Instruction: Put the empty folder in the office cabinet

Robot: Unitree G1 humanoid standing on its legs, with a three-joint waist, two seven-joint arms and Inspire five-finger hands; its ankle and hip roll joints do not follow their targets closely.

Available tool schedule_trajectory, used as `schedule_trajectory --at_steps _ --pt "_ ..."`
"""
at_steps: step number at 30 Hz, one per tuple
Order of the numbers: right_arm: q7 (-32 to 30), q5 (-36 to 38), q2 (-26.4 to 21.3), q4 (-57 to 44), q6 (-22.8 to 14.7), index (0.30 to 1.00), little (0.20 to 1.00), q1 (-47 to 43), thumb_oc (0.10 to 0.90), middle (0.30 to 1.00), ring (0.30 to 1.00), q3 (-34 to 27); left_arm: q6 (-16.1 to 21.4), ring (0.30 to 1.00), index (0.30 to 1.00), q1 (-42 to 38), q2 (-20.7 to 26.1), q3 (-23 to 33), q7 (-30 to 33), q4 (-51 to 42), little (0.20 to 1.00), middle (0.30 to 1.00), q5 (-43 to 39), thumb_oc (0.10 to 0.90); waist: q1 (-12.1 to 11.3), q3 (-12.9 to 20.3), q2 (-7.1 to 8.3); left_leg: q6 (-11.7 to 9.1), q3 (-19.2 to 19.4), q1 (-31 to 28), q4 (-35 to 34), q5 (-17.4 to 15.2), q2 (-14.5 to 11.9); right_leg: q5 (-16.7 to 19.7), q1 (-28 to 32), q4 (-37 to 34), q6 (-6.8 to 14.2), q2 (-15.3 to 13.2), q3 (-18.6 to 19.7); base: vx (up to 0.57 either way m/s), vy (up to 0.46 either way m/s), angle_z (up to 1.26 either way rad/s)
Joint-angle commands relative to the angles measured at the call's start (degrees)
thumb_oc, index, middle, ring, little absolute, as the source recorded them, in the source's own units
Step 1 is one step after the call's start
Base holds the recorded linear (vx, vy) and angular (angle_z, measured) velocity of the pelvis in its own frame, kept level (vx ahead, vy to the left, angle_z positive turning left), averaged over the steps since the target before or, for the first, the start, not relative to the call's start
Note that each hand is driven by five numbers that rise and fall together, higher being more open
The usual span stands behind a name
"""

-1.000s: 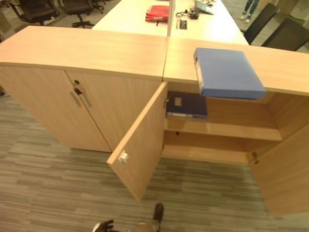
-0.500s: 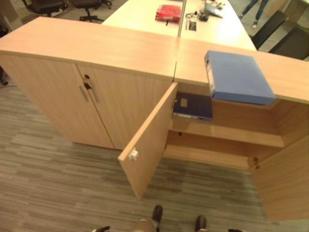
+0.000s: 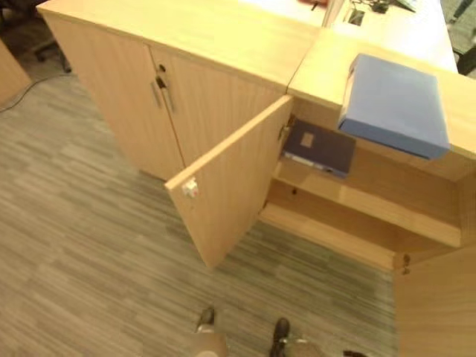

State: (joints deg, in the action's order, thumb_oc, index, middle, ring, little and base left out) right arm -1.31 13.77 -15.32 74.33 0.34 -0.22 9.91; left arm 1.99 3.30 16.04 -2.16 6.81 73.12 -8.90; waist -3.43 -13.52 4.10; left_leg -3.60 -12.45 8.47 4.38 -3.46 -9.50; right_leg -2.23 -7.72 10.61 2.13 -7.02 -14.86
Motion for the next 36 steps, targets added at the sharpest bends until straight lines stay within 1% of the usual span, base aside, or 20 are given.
schedule_trajectory --at_steps 1,3,4,5,6,7,8,10,11,12,13,14,15,16,18,19,24,32,35,36 --pt "-1.32 1.88 -3.07 -0.26 -0.92 0.900 0.900 -1.55 0.800 0.900 0.900 -0.40 1.51 0.900 0.900 -2.95 2.71 -0.89 1.15 -0.82 0.900 0.900 -1.78 0.800 1.08 1.24 -1.95 -2.16 4.62 -6.63 -8.88 11.63 -7.02 -0.37 -0.14 -2.86 3.63 -2.73 -0.23 0.03 -0.358 0.25" --pt "-1.65 2.52 -3.52 -0.28 -1.06 0.900 0.900 -1.70 0.800 0.900 0.900 -0.83 1.20 0.900 0.900 -3.96 2.65 -1.40 0.84 -1.01 0.900 0.900 -1.31 0.800 2.33 1.43 -2.40 -2.02 16.55 -5.57 -9.11 13.36 -8.71 -1.81 1.49 -3.56 2.61 -1.77 -2.39 0.03 -0.270 0.32" --pt "-1.63 2.85 -3.80 -0.07 -1.12 0.900 0.900 -1.48 0.800 0.900 0.900 -1.13 1.06 0.900 0.900 -4.28 2.64 -1.68 0.63 -1.23 0.900 0.900 -1.14 0.800 2.96 1.35 -2.65 -2.81 21.50 -5.74 -9.14 13.41 -9.26 -3.04 2.76 -3.67 2.76 -1.57 -3.37 0.02 -0.350 0.51" --pt "-2.11 3.50 -4.02 0.10 -1.17 0.900 0.900 -1.16 0.800 0.900 0.900 -2.43 0.69 0.900 0.900 -5.10 2.54 -2.40 0.50 -1.79 0.900 0.900 -0.51 0.800 4.52 1.35 -3.20 -3.80 31.34 -4.73 -8.92 15.58 -10.28 -3.48 3.79 -3.93 2.12 -1.36 -6.41 0.02 -0.268 0.41" --pt "-2.11 3.50 -4.03 0.10 -1.17 0.900 0.900 -1.16 0.800 0.900 0.900 -2.44 0.67 0.900 0.900 -5.10 2.53 -2.41 0.50 -1.80 0.900 0.900 -0.50 0.800 4.46 1.34 -3.21 -3.83 31.41 -4.78 -8.93 15.60 -10.30 -3.48 3.80 -3.95 2.10 -1.33 -6.36 -0.02 -0.220 0.77" --pt "-2.25 3.95 -4.13 0.33 -1.11 0.900 0.900 -0.93 0.800 0.900 0.900 -2.94 0.58 0.900 0.900 -5.12 2.52 -2.67 0.23 -2.40 0.900 0.900 -0.26 0.800 4.79 1.37 -3.46 -3.98 33.21 -4.93 -8.84 15.56 -10.09 -3.64 4.02 -3.95 1.96 -1.06 -6.59 0.02 -0.091 0.80" --pt "-2.26 3.97 -4.26 0.45 -1.08 0.900 0.900 -0.70 0.800 0.900 0.900 -2.98 0.62 0.900 0.900 -4.82 2.39 -2.71 -0.03 -2.70 0.900 0.900 -0.14 0.800 4.73 1.41 -3.79 -3.54 32.39 -4.99 -8.66 14.77 -9.07 -3.82 4.22 -3.76 1.72 -0.65 -6.48 0.04 -0.118 0.76" --pt "-2.12 3.36 -4.51 0.76 -1.08 0.900 0.900 -0.57 0.800 0.900 0.900 -2.75 0.79 0.900 0.900 -4.22 1.83 -2.62 -0.36 -3.07 0.900 0.900 -0.41 0.800 3.51 1.27 -4.24 -1.95 25.03 -4.01 -6.80 11.49 -4.71 -3.90 5.01 -4.01 1.19 -0.20 -5.66 0.05 -0.079 -0.03" --pt "-2.12 3.35 -4.51 0.76 -1.08 0.900 0.900 -0.55 0.800 0.900 0.900 -2.76 0.80 0.900 0.900 -4.21 1.83 -2.63 -0.36 -3.08 0.900 0.900 -0.42 0.800 3.61 1.26 -4.24 -1.90 24.91 -3.92 -6.61 11.33 -4.66 -3.94 5.07 -3.99 1.23 -0.27 -5.76 0.09 -0.081 -0.40" --pt "-2.06 2.68 -4.17 1.19 -0.99 0.900 0.900 -0.42 0.800 0.900 0.900 -2.01 1.06 0.900 0.900 -3.98 1.44 -2.93 -0.30 -3.56 0.900 0.900 -0.90 0.800 2.56 1.04 -3.96 -0.49 18.42 -3.55 -5.74 7.39 0.37 -3.77 5.95 -4.42 0.75 0.20 -5.04 0.08 -0.082 -0.34" --pt "-2.02 2.13 -4.00 1.33 -0.89 0.900 0.900 -0.55 0.800 0.900 0.900 -1.40 1.23 0.900 0.900 -3.78 1.26 -3.08 -0.32 -3.79 0.900 0.900 -1.02 0.800 1.83 0.92 -3.80 0.37 14.63 -3.33 -5.20 5.56 3.05 -3.82 6.19 -4.67 0.43 0.79 -4.42 0.06 -0.090 -0.50" --pt "-1.93 1.77 -3.64 1.38 -0.83 0.900 0.900 -0.91 0.800 0.900 0.900 -0.67 1.25 0.900 0.900 -3.64 1.24 -3.17 -0.46 -3.65 0.900 0.900 -1.22 0.800 0.60 0.69 -3.49 1.90 6.89 -0.78 -3.51 4.59 9.12 -2.42 5.53 -5.43 -0.15 1.71 -3.54 0.03 -0.039 -0.52" --pt "-1.89 1.67 -3.50 1.27 -0.88 0.900 0.900 -0.99 0.800 0.900 0.900 -0.40 1.23 0.900 0.900 -3.40 1.20 -2.96 -0.60 -3.39 0.900 0.900 -1.26 0.800 -0.06 0.54 -3.41 2.13 2.99 0.27 -3.12 4.57 12.04 -2.15 5.64 -5.77 -0.17 2.36 -2.57 0.00 -0.011 -0.56" --pt "-1.89 1.67 -3.49 1.27 -0.88 0.900 0.900 -0.98 0.800 0.900 0.900 -0.40 1.23 0.900 0.900 -3.40 1.20 -2.95 -0.60 -3.39 0.900 0.900 -1.26 0.800 -0.03 0.52 -3.40 2.14 2.97 0.27 -3.07 4.54 12.05 -2.17 5.66 -5.76 -0.17 2.35 -2.59 0.05 0.001 -0.53" --pt "-1.91 1.80 -3.35 1.01 -0.97 0.900 0.900 -0.99 0.800 0.900 0.900 0.04 1.07 0.900 0.900 -3.25 1.04 -3.17 -0.68 -2.50 0.900 0.900 -1.21 0.800 -0.56 0.53 -3.53 2.12 0.46 3.28 -3.12 6.09 15.43 -2.06 6.06 -6.27 -0.04 3.40 -1.66 0.07 0.062 -0.38" --pt "-1.52 1.76 -3.23 0.65 -0.96 0.900 0.900 -1.23 0.800 0.900 0.900 0.69 0.70 0.900 0.900 -2.18 0.99 -2.71 -1.38 -1.48 0.900 0.900 -1.12 0.800 -1.87 0.46 -4.13 2.79 -1.18 2.95 -4.64 7.56 16.43 -2.74 6.12 -5.27 -0.47 5.18 1.08 0.10 0.137 -0.12" --pt "-1.22 1.46 -2.49 0.34 -1.06 0.900 0.900 -1.26 0.800 0.900 0.900 1.27 -0.04 0.900 0.900 -1.30 0.62 -3.09 -1.47 2.04 0.900 0.900 1.54 0.800 -1.59 2.08 -4.11 4.16 -2.93 0.71 -5.06 9.17 16.72 -3.13 6.58 -4.45 -0.33 5.68 3.21 0.10 0.129 -0.33" --pt "-0.36 0.03 -0.68 0.50 -0.25 0.900 0.900 -1.22 0.800 0.900 0.900 2.23 -0.62 0.900 0.900 -1.08 0.61 -2.87 -2.10 3.32 0.900 0.900 2.58 0.800 -1.69 4.04 -3.43 6.75 -0.49 -2.43 -3.93 5.80 17.65 -2.97 7.39 -2.64 1.69 4.14 7.09 0.12 0.145 -0.33" --pt "0.24 -1.01 -0.31 0.33 0.00 0.900 0.900 -1.31 0.800 0.900 0.900 2.50 -0.72 0.900 0.900 -0.87 0.73 -2.32 -2.16 2.77 0.900 0.900 2.35 0.800 -2.26 3.89 -3.81 7.91 1.22 -3.27 -2.35 3.96 17.93 -2.62 5.58 4.23 3.15 1.99 6.19 0.09 0.121 -0.43" --pt "0.22 -1.61 -0.22 -0.01 0.06 0.900 0.900 -1.44 0.800 0.900 0.900 2.53 -0.86 0.900 0.900 -0.82 1.00 -1.93 -1.86 2.63 0.900 0.900 2.62 0.800 -2.68 3.41 -4.11 8.46 2.33 -4.92 -1.97 2.94 17.62 0.15 3.55 9.61 4.30 -0.73 3.94 0.09 0.100 -0.68"
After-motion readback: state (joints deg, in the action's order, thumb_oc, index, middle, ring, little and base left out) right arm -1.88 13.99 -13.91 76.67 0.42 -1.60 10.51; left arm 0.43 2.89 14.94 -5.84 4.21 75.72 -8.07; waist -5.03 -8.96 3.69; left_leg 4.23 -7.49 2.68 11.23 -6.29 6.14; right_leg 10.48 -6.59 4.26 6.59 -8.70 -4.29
